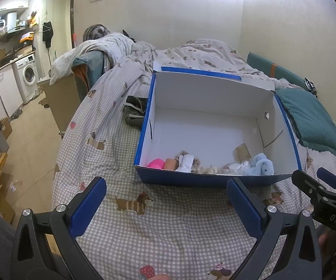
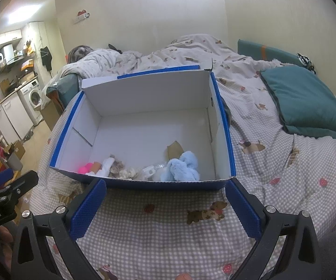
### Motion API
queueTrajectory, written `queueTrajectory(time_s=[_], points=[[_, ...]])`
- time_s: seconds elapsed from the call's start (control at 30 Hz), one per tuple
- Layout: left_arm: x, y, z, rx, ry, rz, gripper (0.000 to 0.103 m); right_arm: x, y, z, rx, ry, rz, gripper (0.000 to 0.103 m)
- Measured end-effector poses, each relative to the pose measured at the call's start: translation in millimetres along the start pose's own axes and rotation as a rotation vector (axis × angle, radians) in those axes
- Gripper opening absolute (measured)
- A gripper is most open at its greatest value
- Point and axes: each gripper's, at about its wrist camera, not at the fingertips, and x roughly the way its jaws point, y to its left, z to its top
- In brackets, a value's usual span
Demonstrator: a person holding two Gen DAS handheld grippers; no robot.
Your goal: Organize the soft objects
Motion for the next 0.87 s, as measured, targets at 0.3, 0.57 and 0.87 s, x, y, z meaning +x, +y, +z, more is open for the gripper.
queueTrajectory(time_s=[0.3,0.57,0.87], points=[[1.5,-0.7,-1.6,0.002,0.004,-0.002,0.103,-1.4,-1.5,1.7,0.0,-0.004,0.002,0.103],[1.4,-0.7,-1.3,0.0,0.005,-0.002,0.103,-2.4,-0.9,3.0,-0.002,-0.008,0.001,0.103],[2.9,0.8,-3.5,-0.01,0.008,-0.01,0.103,-5.1,0.6,4.5,-0.009,-0.019,0.0,0.103]])
